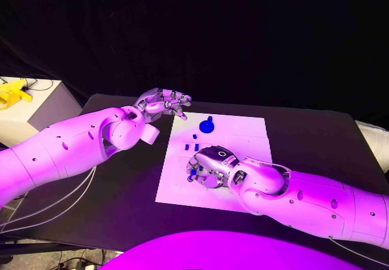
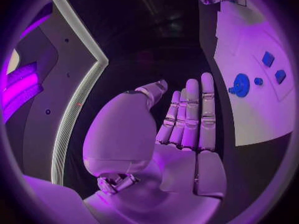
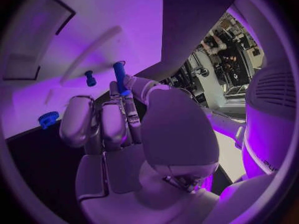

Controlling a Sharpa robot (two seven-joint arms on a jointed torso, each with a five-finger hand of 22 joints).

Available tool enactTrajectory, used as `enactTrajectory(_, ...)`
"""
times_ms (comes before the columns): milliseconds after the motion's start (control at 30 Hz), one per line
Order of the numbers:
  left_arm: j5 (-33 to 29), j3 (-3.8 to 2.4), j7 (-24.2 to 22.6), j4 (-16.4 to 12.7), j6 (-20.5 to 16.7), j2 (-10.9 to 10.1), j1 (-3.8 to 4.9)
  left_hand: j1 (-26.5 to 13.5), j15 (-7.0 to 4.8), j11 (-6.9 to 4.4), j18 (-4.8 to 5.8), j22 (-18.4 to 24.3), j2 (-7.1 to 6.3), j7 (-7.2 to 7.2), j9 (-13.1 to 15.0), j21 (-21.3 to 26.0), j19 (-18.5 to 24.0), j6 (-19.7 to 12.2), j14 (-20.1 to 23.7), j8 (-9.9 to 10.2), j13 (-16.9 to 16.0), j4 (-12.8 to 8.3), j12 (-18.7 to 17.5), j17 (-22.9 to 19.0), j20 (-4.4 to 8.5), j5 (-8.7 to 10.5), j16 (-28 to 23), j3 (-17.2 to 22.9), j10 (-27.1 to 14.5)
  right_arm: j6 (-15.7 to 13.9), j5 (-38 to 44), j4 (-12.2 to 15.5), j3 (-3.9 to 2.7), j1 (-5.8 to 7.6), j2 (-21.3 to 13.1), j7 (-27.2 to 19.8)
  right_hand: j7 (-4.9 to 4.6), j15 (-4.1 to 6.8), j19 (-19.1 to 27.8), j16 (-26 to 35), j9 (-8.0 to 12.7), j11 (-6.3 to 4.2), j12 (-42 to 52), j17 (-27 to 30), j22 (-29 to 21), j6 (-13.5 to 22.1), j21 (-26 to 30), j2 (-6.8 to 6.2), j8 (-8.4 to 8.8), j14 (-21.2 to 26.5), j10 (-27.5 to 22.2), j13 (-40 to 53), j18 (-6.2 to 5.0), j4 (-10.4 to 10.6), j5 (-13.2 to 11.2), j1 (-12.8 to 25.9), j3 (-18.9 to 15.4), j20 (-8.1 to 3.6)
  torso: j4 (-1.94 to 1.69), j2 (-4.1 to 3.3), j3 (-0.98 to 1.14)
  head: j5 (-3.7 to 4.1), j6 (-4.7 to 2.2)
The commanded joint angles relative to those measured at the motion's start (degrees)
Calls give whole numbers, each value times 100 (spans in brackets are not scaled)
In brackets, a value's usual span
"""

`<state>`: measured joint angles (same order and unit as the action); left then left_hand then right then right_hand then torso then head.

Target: Assemble the parts on the task board

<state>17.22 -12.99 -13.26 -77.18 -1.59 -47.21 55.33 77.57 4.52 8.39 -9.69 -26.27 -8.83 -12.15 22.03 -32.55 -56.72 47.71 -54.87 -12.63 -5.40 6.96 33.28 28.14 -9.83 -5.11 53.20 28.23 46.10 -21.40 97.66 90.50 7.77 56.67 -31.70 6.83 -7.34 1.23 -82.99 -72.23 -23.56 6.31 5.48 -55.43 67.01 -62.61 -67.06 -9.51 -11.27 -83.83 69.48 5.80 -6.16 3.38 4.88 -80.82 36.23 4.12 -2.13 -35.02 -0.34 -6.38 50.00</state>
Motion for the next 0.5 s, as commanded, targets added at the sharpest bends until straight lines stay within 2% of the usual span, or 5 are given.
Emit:
enactTrajectory(33,-28,-4,-32,-18,101,2,2,-2,17,39,-76,5,69,-10,-6,20,-28,-19,-3,14,8,4,-20,5,1,-3,-34,-31,18,99,118,-49,22,-44,12,47,-26,30,1,2,-6,-292,35,5,-2,-8,24,82,-24,-7,337,-6,106,-171,17,-6,169,-14,-2,-2,-2,-3,0)
enactTrajectory(500,-28,-4,-15,-26,104,-15,3,-2,17,39,-76,5,69,-10,-6,20,-28,-19,-3,14,8,4,-20,5,1,-3,-34,-31,18,79,155,-80,29,-95,45,43,-27,30,6,8,-16,-291,27,19,-14,-4,38,82,-29,-4,340,-5,103,-186,19,7,180,-13,3,-2,-2,-16,0)
